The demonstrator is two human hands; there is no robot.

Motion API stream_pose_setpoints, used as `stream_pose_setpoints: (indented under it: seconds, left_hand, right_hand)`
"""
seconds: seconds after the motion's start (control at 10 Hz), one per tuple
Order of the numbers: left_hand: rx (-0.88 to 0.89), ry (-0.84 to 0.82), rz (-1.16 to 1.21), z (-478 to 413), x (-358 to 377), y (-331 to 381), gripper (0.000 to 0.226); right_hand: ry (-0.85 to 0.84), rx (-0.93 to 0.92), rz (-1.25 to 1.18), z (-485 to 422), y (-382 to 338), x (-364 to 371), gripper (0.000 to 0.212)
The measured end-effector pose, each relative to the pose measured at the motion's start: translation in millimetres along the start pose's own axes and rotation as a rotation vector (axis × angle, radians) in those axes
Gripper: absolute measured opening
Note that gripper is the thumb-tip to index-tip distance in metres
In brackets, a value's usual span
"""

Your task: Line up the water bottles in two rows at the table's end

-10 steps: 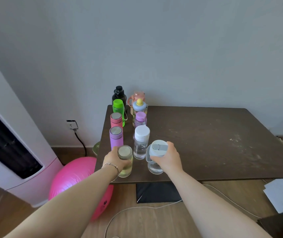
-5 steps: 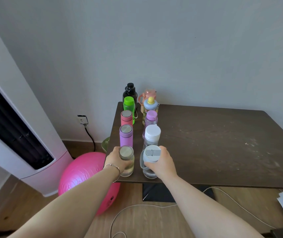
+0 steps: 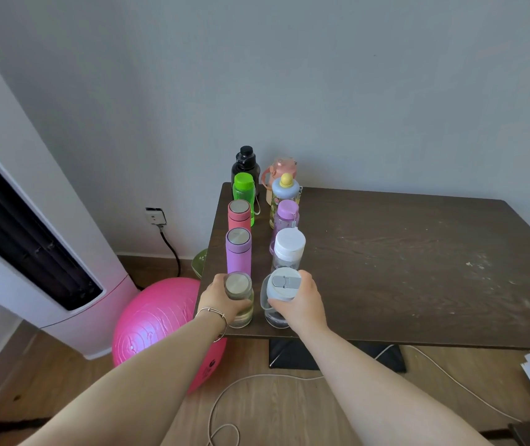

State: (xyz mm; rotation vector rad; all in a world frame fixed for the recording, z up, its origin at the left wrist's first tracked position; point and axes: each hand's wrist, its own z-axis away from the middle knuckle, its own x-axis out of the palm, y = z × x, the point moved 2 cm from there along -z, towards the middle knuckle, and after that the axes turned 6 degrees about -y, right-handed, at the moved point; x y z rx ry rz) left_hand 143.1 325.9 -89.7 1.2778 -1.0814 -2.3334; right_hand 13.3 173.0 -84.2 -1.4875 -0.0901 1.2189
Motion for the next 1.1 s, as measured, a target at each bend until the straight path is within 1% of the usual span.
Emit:
stream_pose_setpoints:
  seconds: [0.3, 0.5, 0.6, 0.7, 0.8, 0.9, 1.0, 1.1]
  left_hand:
    - [0.005, -0.012, -0.011, -3, 1, 4, 0.073]
    - [-0.03, -0.102, -0.066, -4, -3, 13, 0.077]
    - [-0.037, -0.11, -0.12, -3, -3, 17, 0.081]
    - [-0.045, -0.099, -0.14, 0, -3, 22, 0.081]
    - [-0.035, -0.083, -0.211, 3, -4, 29, 0.081]
    - [0.016, -0.088, -0.328, 8, -7, 42, 0.077]
    - [0.106, -0.047, -0.463, 11, -11, 59, 0.072]
    - [0.212, -0.013, -0.587, 14, -14, 77, 0.074]
  right_hand:
    - [-0.07, -0.031, 0.031, -2, 9, -3, 0.087]
    - [-0.086, -0.031, 0.024, -3, 11, -1, 0.09]
    - [-0.098, -0.026, 0.059, -5, 11, 0, 0.093]
    - [-0.127, -0.026, 0.067, -6, 9, -4, 0.091]
    - [-0.154, -0.046, 0.06, -7, 7, -13, 0.079]
    - [-0.147, -0.05, 0.082, -4, 0, -28, 0.074]
    - [-0.099, -0.042, 0.199, -6, -5, -47, 0.08]
    - [-0.008, -0.081, 0.38, -4, -14, -68, 0.08]
